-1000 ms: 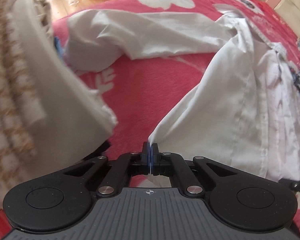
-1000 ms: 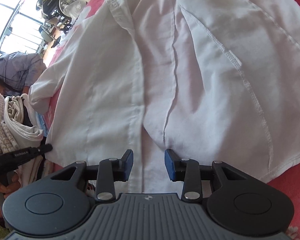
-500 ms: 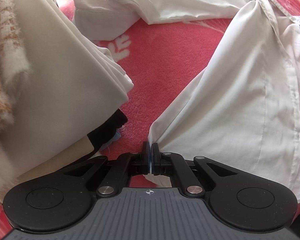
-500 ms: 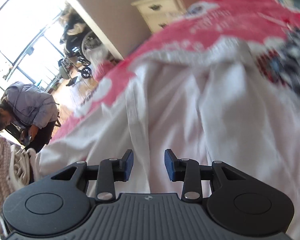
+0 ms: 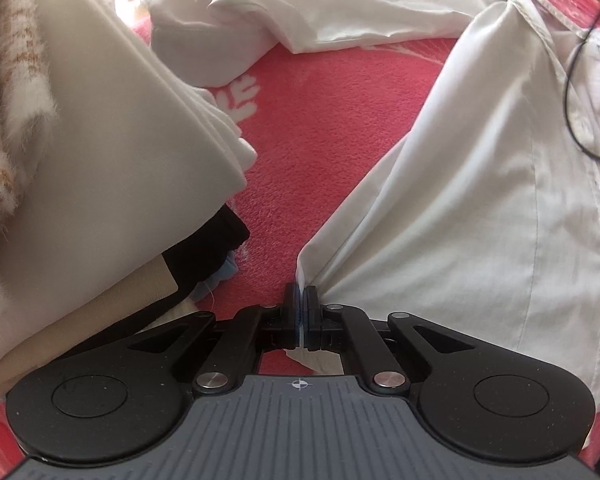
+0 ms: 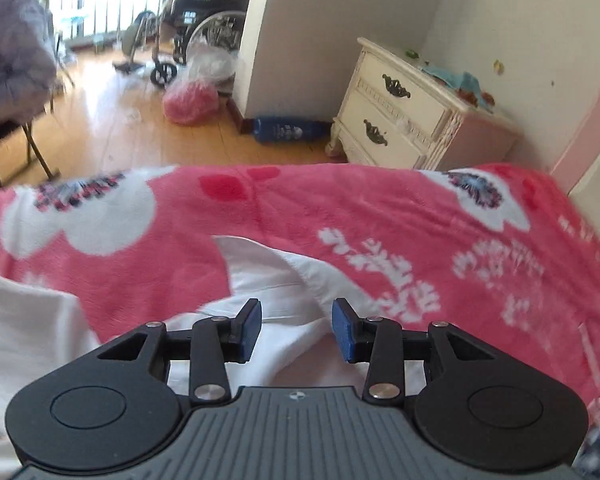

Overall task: Fold clothes
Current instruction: 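Pinch the white shirt front panel edge with the left gripper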

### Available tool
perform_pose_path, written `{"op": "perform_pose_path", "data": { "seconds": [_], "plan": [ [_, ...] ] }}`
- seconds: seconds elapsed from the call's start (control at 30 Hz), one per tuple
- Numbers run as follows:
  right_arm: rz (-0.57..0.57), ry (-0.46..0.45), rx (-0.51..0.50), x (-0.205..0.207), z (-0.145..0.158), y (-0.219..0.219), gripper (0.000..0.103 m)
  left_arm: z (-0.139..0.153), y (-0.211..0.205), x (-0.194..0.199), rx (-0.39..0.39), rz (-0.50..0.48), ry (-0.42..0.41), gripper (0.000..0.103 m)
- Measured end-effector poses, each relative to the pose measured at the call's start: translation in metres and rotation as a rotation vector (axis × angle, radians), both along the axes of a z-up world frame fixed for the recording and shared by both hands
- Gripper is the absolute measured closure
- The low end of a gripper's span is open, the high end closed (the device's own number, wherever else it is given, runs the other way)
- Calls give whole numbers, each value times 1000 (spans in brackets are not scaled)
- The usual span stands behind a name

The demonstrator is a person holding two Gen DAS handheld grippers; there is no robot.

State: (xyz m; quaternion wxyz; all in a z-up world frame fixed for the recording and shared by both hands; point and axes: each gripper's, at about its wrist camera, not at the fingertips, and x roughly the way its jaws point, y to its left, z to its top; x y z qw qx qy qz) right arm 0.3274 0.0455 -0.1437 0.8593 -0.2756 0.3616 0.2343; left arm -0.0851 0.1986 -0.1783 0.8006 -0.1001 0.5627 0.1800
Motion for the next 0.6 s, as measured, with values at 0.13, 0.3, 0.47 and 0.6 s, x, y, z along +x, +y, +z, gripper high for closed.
{"op": "perform_pose_path", "data": {
  "seconds": [0.13, 0.3, 0.47, 0.6],
  "plan": [
    [57, -9, -159, 4, -15, -22, 61, 2, 8, -5, -35, 15, -3, 103],
    [86, 42, -277, 1, -33, -63, 62, 6, 15, -9, -57, 30, 9, 102],
    [-91, 17, -200, 82, -20, -86, 64, 10, 18, -13, -61, 24, 27, 102],
    [-332, 11, 117, 154, 34, -122, 62, 15, 19, -17, -54, 22, 42, 102]
  ]
}}
